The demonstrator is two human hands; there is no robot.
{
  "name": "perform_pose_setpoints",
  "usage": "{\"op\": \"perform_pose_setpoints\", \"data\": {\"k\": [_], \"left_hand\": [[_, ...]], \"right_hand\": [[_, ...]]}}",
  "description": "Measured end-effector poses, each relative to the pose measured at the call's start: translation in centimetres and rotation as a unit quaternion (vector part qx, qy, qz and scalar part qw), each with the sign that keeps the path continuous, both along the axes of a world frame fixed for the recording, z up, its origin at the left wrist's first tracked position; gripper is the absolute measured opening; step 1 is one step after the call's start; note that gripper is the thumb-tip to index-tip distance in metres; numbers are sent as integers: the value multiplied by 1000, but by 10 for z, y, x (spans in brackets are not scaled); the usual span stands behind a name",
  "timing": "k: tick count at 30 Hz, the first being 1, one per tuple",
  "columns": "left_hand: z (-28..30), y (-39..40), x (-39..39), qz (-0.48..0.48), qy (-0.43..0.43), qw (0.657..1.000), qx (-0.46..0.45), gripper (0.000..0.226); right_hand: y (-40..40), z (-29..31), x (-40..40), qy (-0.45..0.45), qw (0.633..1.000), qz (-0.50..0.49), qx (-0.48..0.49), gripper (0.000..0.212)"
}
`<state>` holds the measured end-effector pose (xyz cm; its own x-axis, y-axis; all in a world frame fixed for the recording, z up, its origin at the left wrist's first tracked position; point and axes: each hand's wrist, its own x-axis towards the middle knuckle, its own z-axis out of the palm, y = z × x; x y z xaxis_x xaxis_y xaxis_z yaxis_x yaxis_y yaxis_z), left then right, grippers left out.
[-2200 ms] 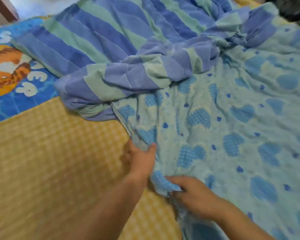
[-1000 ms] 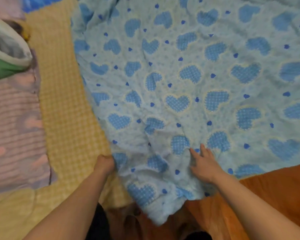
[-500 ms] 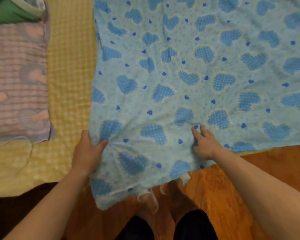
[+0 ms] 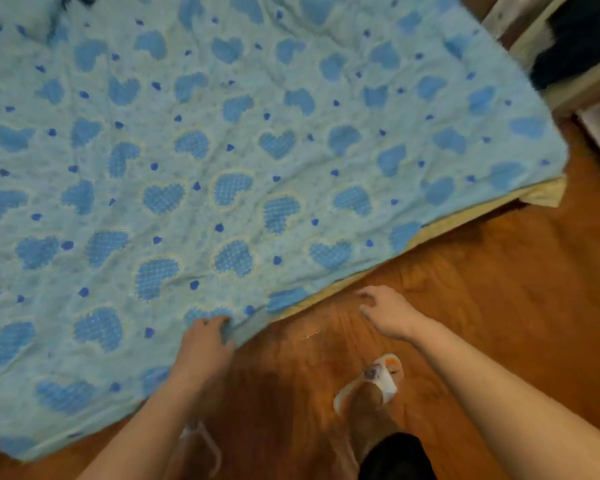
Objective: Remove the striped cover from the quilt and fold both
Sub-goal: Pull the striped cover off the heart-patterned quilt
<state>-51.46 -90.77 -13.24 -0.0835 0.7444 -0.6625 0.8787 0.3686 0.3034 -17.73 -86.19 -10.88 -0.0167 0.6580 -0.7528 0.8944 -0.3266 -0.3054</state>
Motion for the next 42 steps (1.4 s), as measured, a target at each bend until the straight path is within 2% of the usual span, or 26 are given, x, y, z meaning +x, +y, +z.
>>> {"op": "perform_pose_setpoints", "data": {"k": [4,8,11,15,18,21,23,26,28,30,31,33,35,37,39,41,42], "left_hand": [[14,34,160,8,-51,998,27,42],[39,61,304,-57,-76,994,45,40],[45,96,386,-87,-108,986,93,36],[21,163,466,-104,-124,972,171,30],[-12,217,509,-129,-90,970,184,44],[-37,262,541,-165,29,973,159,70],[-41,281,552,-173,74,975,121,72],[-30,299,545,-173,65,975,127,53],[-8,307,541,-136,76,982,107,46],[14,304,552,-118,96,985,76,40],[22,296,563,-114,107,987,41,37],[31,278,595,-106,130,985,-47,34],[39,264,637,-55,121,981,-144,39],[56,278,687,33,98,976,-190,41],[80,310,747,143,47,974,-167,28],[108,349,799,192,-1,974,-124,12],[119,367,819,201,-24,974,-106,12]], "right_hand": [[-3,28,181,-29,988,-149,-9,35],[4,69,319,-62,966,-249,-25,27],[46,82,380,-58,961,-271,-19,28],[152,64,428,-38,962,-268,44,34],[239,31,461,-28,955,-284,86,40],[314,-11,501,-70,962,-236,116,54],[349,-40,521,-35,969,-225,92,63],[372,-50,535,18,977,-201,73,46],[368,-31,547,4,980,-163,111,26],[348,-13,573,-11,982,-124,140,25],[333,-6,588,-20,990,-79,119,24],[315,8,619,-48,996,75,-1,20],[327,15,650,-50,967,216,-125,28],[368,39,687,-55,953,256,-155,31],[415,72,727,-25,973,201,-107,21],[469,102,759,-12,991,126,-40,18],[498,116,769,-21,992,125,-14,17]]}}
